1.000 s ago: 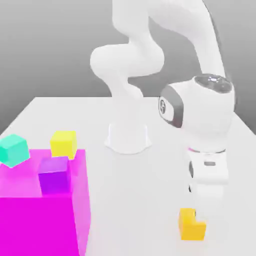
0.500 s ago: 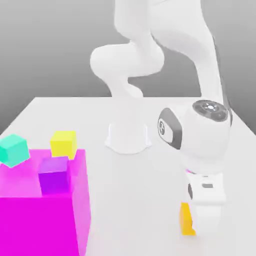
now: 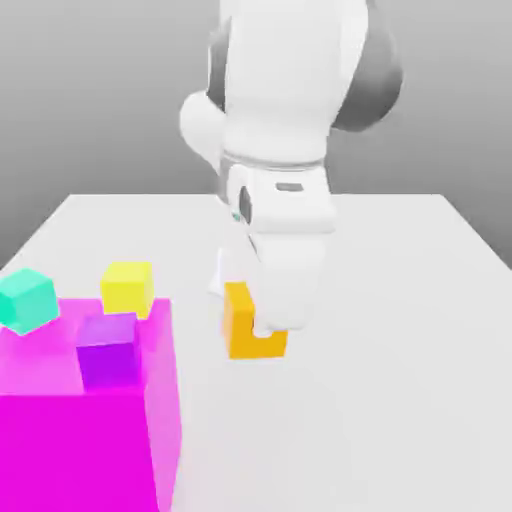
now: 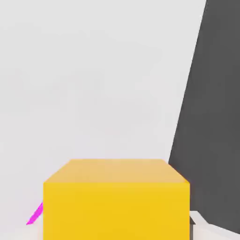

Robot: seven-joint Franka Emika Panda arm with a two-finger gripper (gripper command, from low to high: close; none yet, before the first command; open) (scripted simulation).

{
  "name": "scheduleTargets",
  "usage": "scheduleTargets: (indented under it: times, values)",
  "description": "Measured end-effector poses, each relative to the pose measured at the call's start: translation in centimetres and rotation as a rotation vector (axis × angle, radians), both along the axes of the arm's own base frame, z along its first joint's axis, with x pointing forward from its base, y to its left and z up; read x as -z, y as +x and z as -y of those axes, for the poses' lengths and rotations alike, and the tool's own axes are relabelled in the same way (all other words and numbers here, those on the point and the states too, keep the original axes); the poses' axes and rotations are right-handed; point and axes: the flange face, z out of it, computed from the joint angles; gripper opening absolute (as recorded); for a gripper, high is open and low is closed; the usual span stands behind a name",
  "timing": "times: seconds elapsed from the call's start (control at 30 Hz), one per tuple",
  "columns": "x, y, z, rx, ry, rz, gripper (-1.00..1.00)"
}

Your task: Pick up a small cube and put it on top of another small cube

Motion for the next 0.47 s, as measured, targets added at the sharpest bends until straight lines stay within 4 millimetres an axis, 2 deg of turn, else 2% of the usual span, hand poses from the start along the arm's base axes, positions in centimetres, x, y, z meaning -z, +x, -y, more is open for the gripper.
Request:
scheduleTargets:
  times: [0.2, 0.27, 0.33, 0.37, 0.47]
  values:
    - [-6.1, -4.1, 9.1, -0.113, 0.063, -0.032, -1.0]
    - [-4.8, -4.7, 10.2, -0.128, 0.076, -0.036, -1.0]
    - [-2.1, -4.8, 10.5, -0.132, 0.079, -0.037, -1.0]
    - [-1.0, -4.9, 10.5, -0.133, 0.08, -0.037, 1.0]
    - [-1.0, -4.9, 10.5, -0.133, 0.08, -0.037, 1.0]
